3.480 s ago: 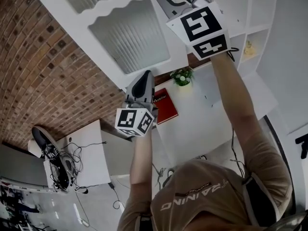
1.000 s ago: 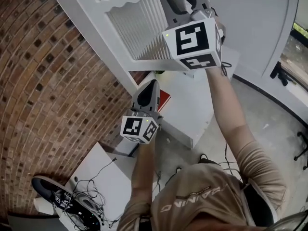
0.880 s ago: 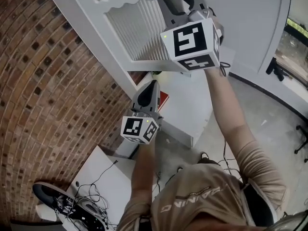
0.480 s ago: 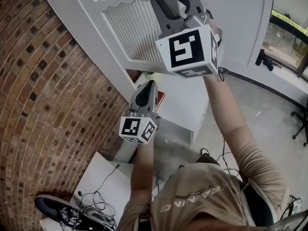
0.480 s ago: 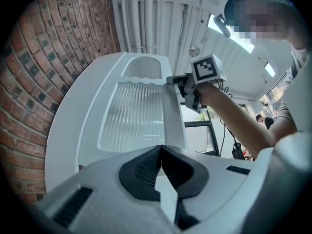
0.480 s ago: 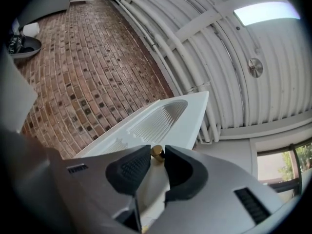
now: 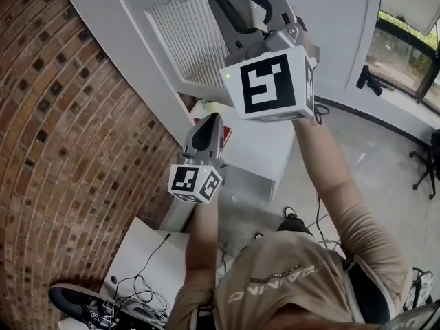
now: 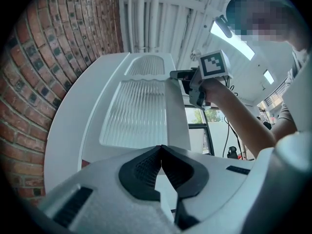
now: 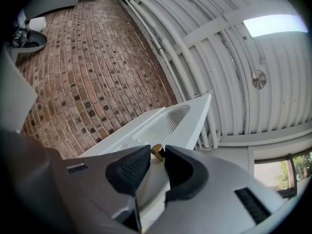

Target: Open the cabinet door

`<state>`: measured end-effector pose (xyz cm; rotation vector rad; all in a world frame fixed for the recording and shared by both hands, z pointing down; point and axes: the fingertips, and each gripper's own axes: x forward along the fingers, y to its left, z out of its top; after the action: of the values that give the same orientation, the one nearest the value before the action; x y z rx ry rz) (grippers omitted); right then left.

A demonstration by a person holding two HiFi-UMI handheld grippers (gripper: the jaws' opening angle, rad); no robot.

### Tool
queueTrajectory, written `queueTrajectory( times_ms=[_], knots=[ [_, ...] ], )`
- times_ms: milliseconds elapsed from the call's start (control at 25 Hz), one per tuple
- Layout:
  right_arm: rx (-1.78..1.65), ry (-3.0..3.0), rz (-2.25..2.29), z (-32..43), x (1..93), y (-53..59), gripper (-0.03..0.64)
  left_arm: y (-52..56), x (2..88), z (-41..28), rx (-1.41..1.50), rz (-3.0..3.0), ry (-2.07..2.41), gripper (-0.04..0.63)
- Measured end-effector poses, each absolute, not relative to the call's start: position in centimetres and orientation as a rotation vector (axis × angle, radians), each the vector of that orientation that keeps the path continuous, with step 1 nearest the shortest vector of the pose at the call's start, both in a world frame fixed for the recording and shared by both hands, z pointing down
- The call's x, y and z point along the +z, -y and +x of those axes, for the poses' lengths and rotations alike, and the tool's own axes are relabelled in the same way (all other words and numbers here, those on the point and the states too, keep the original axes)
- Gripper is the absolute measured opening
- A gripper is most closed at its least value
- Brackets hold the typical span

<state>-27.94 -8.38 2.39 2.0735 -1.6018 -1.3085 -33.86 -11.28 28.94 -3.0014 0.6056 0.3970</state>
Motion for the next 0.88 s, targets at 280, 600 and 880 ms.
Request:
queueTrajectory(
  times_ms=[280, 600, 880],
  knots=[
    [-1.243, 1.690, 2.112, -27.2, 3.2, 7.8, 0.070, 10.6, 29.4, -33.7, 0.370, -3.022, -0.564, 0.009],
    [-1.119, 1.945, 2.086, -26.1, 6.7, 6.3, 0.016, 9.6, 32.1, -31.9, 0.346, -3.092, -0.511, 0.009],
    [-0.965, 1.954, 2.122, -22.3, 12.9, 5.6, 0.014, 9.2, 36.2, -30.1, 0.229, -3.155, -0.465, 0.009]
  ],
)
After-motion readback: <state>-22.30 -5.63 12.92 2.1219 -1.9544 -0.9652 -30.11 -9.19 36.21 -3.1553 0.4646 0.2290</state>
